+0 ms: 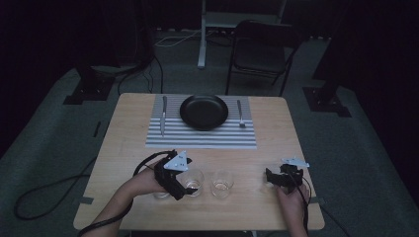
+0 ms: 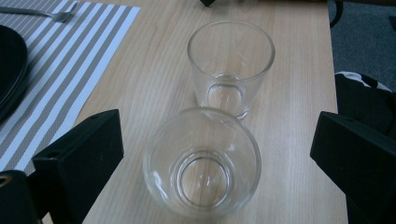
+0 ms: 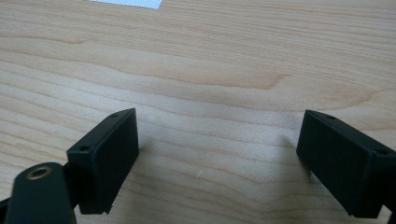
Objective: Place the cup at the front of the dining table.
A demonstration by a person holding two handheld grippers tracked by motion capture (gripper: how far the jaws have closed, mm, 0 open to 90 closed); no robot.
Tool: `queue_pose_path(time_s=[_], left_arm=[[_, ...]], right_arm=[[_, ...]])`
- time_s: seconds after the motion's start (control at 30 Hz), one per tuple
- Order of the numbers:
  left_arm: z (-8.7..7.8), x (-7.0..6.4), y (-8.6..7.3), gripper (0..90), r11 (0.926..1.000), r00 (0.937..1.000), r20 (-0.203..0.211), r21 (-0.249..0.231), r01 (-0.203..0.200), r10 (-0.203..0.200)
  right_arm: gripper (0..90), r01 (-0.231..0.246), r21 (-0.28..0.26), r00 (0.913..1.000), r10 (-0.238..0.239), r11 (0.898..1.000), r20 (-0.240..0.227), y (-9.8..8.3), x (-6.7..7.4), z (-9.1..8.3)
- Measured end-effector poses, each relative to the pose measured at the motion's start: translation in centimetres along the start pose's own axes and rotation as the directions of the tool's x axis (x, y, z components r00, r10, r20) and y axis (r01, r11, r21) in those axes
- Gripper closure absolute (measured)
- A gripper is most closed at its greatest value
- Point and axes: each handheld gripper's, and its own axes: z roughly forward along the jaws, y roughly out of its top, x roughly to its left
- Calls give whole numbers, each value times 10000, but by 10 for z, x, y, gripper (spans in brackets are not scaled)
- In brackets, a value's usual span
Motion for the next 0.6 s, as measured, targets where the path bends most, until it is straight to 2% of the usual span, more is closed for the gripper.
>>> queue_pose_path(time_s=[0.27, 0.37, 0.6], left_arm=[[10, 1, 8, 29, 9996, 9998, 103, 210, -167, 164], [19, 0, 13, 29, 9984, 9991, 250, 429, -364, 353], [34, 4, 21, 29, 9979, 9979, 537, 515, -382, 354]], right_arm=[[123, -1, -1, 10000, 1, 10000, 2, 0, 0, 0], [123, 1, 2, 10000, -1, 10000, 1, 0, 0, 0], [123, 3, 0, 10000, -3, 10000, 1, 0, 0, 0]])
